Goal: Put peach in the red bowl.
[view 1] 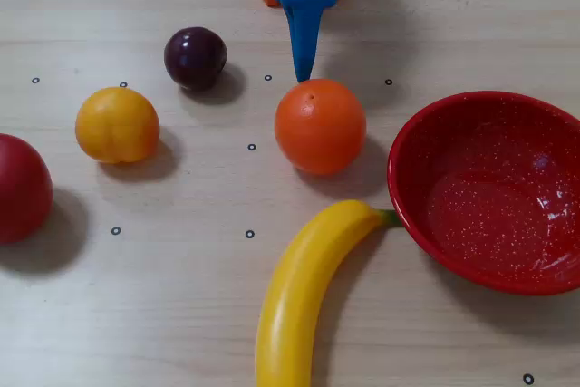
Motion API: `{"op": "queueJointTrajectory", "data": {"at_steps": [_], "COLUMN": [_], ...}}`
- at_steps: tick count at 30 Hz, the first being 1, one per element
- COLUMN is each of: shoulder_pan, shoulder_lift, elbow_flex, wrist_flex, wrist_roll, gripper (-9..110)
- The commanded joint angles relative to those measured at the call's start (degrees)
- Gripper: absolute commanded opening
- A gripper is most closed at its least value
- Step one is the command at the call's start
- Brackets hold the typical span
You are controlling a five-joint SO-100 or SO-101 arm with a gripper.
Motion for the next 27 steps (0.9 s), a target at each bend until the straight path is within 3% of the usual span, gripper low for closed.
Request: {"op": "queueJointTrajectory", "data": {"at_steps": [1,27], "shoulder_pan": [0.5,0.1], "shoulder_lift": [1.1,0.9], "elbow_flex": [1.4,1.1], "wrist_flex": [-2.3,-1.9], "wrist_roll": [-0.1,-2.2], "gripper": [0,0]}}
